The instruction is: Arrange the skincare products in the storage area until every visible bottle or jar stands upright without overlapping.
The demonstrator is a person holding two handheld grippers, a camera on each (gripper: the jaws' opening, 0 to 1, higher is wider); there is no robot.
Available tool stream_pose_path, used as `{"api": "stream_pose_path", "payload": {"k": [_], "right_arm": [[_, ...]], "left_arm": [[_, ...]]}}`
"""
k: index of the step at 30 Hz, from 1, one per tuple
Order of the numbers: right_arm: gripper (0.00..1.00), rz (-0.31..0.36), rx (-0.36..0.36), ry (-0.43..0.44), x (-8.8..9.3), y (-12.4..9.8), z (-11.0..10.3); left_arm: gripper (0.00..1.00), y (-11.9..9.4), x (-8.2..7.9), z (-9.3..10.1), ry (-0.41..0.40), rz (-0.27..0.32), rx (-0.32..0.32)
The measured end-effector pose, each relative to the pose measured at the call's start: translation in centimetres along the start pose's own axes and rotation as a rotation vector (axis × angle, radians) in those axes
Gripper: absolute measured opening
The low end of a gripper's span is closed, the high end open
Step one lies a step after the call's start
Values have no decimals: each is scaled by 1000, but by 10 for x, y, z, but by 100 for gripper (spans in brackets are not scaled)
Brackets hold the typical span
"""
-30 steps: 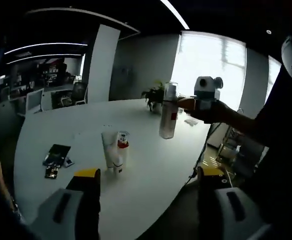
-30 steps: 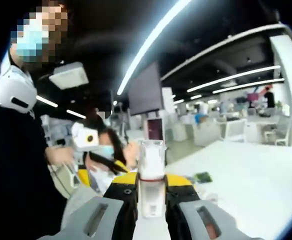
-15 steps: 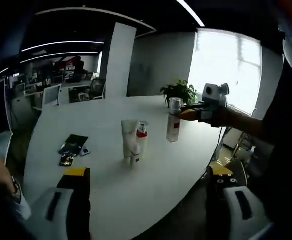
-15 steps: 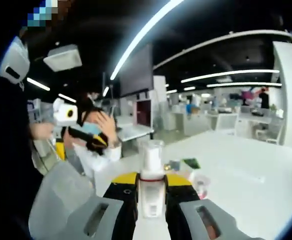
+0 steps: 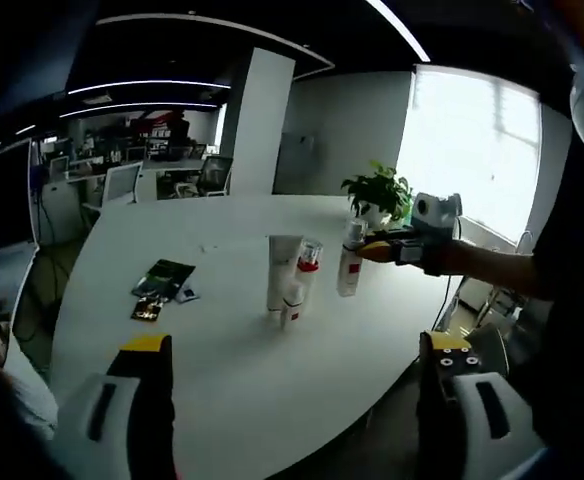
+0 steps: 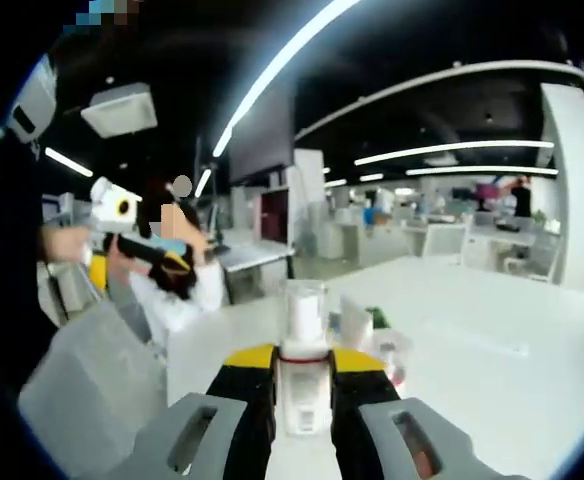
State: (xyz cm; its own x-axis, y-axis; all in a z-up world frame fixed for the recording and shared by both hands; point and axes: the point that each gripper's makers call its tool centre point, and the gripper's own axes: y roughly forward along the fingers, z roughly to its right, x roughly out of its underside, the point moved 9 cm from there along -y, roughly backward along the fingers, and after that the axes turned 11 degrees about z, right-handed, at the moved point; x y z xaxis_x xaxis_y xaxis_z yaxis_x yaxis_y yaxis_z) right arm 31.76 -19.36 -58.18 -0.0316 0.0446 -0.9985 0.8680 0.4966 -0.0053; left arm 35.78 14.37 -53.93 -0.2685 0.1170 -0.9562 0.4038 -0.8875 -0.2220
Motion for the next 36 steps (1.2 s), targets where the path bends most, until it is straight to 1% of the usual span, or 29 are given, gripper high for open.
{"api": "stream_pose_path", "payload": {"k": [2,3,6,8,12,15,18,20,23,24,29,34,35,36], "right_arm": [[11,3,6,-17,-6,5,-6],[11,6,11,-22,-2,6,-5],[11,9,18,-48,15,9,-2],[11,10,21,-56,25,12,-1],[11,9,21,-46,40,16,1],[11,8,21,-49,49,18,2],[11,18,13,-56,54,20,3],[11,21,8,-53,58,21,4],[11,22,-9,-59,63,23,3],[11,23,-10,-59,64,23,3],[11,36,-19,-42,73,23,7],[11,12,-28,-42,84,25,9],[10,12,-27,-37,85,25,9],[0,23,-15,-25,85,24,10]], "left_arm": [[99,0,3,0,-6,-7,2],[99,0,5,0,-9,-10,-1],[97,-1,13,-4,-28,-26,-14],[96,0,15,-8,-51,-25,-30],[95,2,17,-11,-57,-28,-48],[94,5,18,-11,-58,-42,-45],[93,9,21,-10,-56,-56,-38],[93,11,23,-10,-70,-62,-35],[93,15,24,-9,-131,-34,-32],[92,16,25,-9,-136,-32,-34],[91,20,29,-7,-129,-48,-36],[91,23,35,-6,-125,-70,-38],[91,23,36,-6,-123,-75,-39],[91,23,37,-6,-122,-81,-38]]}}
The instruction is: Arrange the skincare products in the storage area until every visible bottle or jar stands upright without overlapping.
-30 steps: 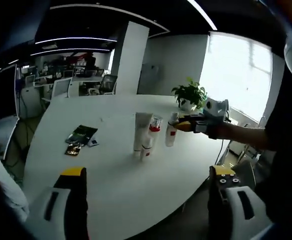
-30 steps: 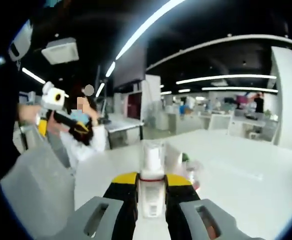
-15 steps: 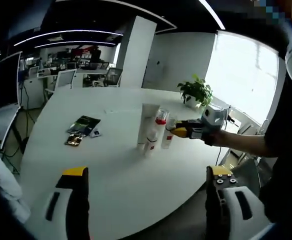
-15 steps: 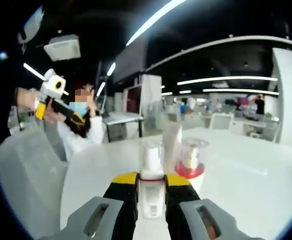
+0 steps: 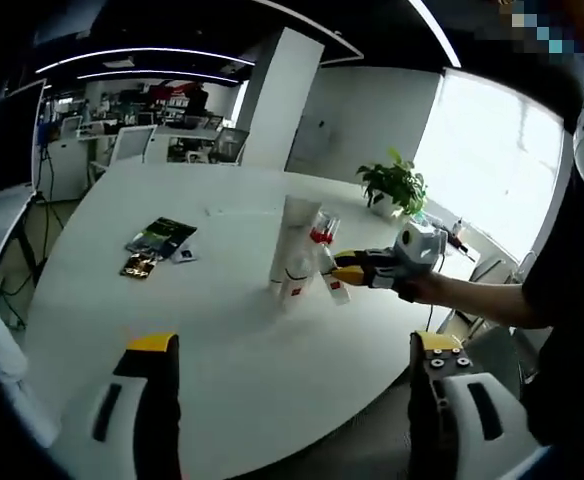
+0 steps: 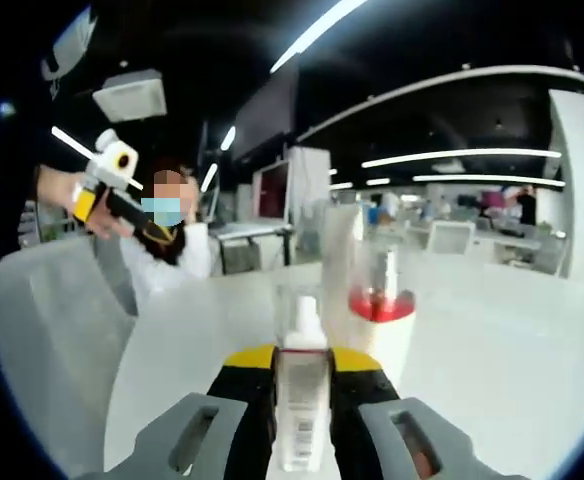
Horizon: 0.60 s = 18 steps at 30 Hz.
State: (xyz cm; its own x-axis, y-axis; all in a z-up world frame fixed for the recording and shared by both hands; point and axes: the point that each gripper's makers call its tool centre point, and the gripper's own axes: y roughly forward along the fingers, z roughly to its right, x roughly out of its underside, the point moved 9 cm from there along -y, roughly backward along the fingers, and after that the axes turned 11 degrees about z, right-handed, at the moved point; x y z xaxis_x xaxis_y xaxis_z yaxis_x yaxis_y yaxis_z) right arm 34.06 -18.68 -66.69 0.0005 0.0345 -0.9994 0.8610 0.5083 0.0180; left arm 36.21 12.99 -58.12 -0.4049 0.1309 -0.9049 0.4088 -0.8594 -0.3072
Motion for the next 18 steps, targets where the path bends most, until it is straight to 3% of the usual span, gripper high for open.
{"api": "stream_pose_path", "payload": {"k": [1,2,4,9,14,17,18], "right_arm": [[0,70,-96,68,-5,3,-12],[0,66,-2,69,-5,-5,-1],[0,28,-2,15,-5,-7,0],[0,10,-31,45,-2,-9,-6],[0,-15,-7,75,2,-12,-6],[0,-176,26,71,9,-19,-6],[0,-298,38,14,10,-24,-8]], "left_arm": [[91,0,0,0,-1,-3,1],[91,0,1,0,-2,-4,1],[91,1,1,1,-3,-4,1],[91,5,1,3,-3,-4,8],[91,6,1,3,5,-4,13],[91,5,1,1,2,-4,8],[91,5,1,1,1,-5,7]]}}
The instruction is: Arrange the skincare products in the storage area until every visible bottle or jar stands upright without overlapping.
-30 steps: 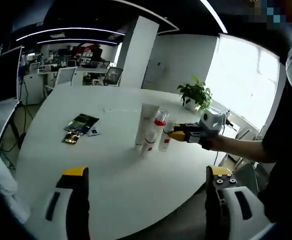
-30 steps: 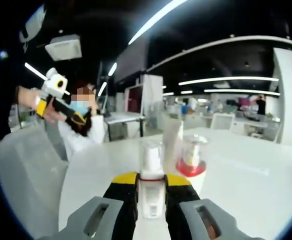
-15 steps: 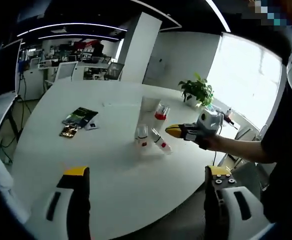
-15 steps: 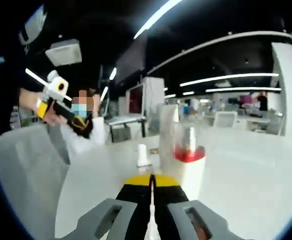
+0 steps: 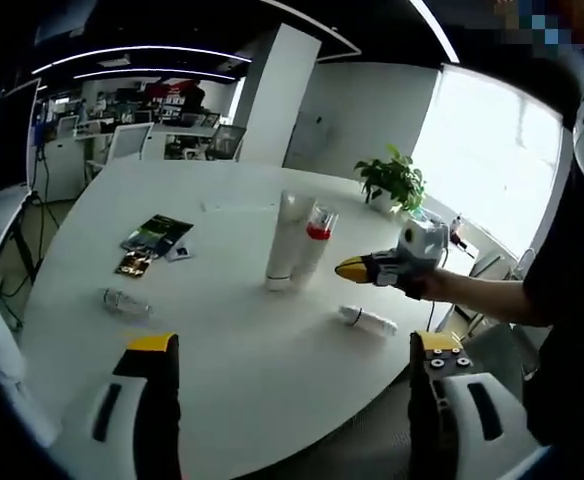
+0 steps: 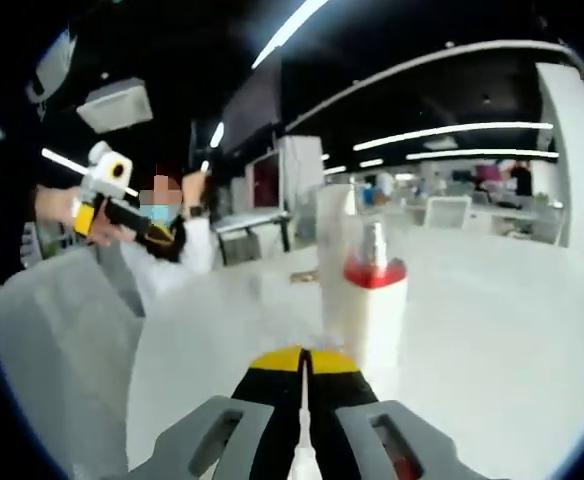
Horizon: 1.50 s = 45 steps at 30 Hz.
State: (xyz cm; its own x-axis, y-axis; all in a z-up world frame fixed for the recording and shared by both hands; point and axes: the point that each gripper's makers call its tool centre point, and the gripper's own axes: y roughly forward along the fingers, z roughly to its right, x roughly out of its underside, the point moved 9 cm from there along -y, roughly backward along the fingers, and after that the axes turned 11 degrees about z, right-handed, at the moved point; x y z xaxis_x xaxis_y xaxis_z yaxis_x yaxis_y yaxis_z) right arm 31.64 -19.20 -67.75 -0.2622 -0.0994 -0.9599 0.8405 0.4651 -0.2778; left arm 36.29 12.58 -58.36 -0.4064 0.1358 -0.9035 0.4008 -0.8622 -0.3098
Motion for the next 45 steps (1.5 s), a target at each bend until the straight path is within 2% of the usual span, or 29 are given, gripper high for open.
{"api": "stream_pose_path", "payload": {"k": [2,3,4,6,7,8,13,15,20,26,29,37,38,39,40,43,44,45], "right_arm": [[0,-196,4,-81,2,-6,-6],[3,-271,6,-82,2,-9,-9],[13,-341,16,-51,3,-12,-15],[32,-405,47,6,2,-14,-22],[37,-415,27,-2,0,-14,-28],[38,-470,33,-8,-1,-16,-33],[39,-612,98,-25,1,-14,-36],[39,-628,141,3,4,-11,-32],[38,-729,126,13,10,-1,-23],[31,-800,119,89,15,13,-14],[24,-828,123,112,19,14,-11],[20,-892,117,70,20,18,-11],[19,-897,115,65,21,17,-11],[15,-897,105,7,20,17,-10],[15,-891,112,26,20,16,-12],[14,-844,29,-5,21,12,-16],[14,-843,32,7,21,10,-17],[13,-803,10,5,20,8,-19]], "left_arm": [[91,-1,1,-1,-2,-3,-1],[91,-1,2,-1,-4,-3,-2],[91,-1,3,-1,-6,-4,-2],[91,0,4,-2,-14,-3,-3],[91,1,4,-2,-18,-1,-2],[90,1,4,-2,-20,2,0],[91,3,-3,1,-16,19,15],[91,1,-5,1,-11,23,15],[90,-8,-9,-4,-22,50,-3],[88,-20,-7,-12,-50,83,-45],[88,-24,-5,-13,-59,97,-60],[87,-29,-2,-16,-77,122,-88],[87,-30,-1,-17,-80,120,-90],[87,-31,0,-17,-84,119,-94],[86,-31,0,-17,-86,119,-95],[86,-32,1,-17,-92,119,-94],[86,-32,1,-17,-93,117,-89],[86,-31,0,-16,-91,115,-83]]}}
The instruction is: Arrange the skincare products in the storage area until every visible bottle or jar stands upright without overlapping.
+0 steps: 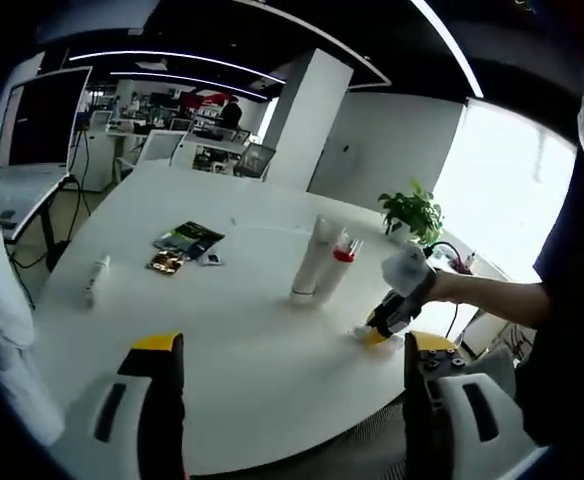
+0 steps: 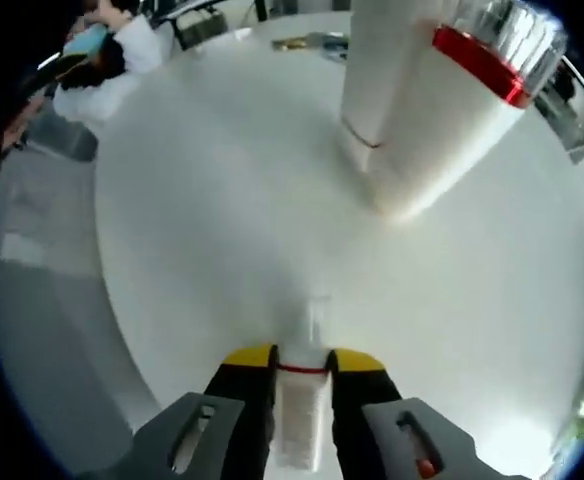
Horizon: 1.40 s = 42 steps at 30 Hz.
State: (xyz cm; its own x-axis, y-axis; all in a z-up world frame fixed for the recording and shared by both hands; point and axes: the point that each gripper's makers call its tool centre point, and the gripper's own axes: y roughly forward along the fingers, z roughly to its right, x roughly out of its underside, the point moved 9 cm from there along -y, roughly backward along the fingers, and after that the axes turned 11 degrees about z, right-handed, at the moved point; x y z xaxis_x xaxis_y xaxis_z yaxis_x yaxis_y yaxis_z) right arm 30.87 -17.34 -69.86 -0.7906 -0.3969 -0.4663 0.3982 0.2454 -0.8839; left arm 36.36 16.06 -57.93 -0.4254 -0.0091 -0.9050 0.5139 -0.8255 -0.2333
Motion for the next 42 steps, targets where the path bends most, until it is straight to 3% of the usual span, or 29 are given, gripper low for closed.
{"api": "stream_pose_path", "payload": {"k": [2,3,4,5,8,14,15,20,23,24,28,30,37,42], "right_arm": [[13,68,-29,58,-1,-5,-4],[13,151,-62,64,-5,-8,-5],[13,180,-69,74,-6,-9,-5],[13,251,-92,128,-10,-14,-5],[13,435,-143,155,-22,-27,-4],[13,775,-323,277,-54,-59,-14],[13,860,-383,303,-62,-66,-18],[13,1085,-521,420,-92,-84,-36],[13,1146,-507,432,-104,-89,-45],[13,1155,-495,447,-108,-91,-48],[13,1192,-336,521,-120,-96,-56],[13,1204,-310,497,-124,-99,-65],[13,1226,-144,441,-137,-105,-85],[13,1256,-101,374,-144,-107,-89]], "left_arm": [[86,2,0,1,5,-4,8],[86,4,0,1,7,-8,16],[85,5,-1,2,8,-9,24],[85,8,-1,3,7,-11,36],[85,16,-1,8,16,-20,71],[80,32,-5,30,41,-30,186],[80,35,-5,33,43,-31,199],[79,53,-6,51,47,-31,266],[77,62,-6,58,64,-24,257],[76,65,-7,60,89,-17,227],[65,72,-10,67,114,38,131],[62,75,-10,68,147,56,66],[59,78,-16,76,216,100,9],[54,78,-18,74,218,116,-22]]}}
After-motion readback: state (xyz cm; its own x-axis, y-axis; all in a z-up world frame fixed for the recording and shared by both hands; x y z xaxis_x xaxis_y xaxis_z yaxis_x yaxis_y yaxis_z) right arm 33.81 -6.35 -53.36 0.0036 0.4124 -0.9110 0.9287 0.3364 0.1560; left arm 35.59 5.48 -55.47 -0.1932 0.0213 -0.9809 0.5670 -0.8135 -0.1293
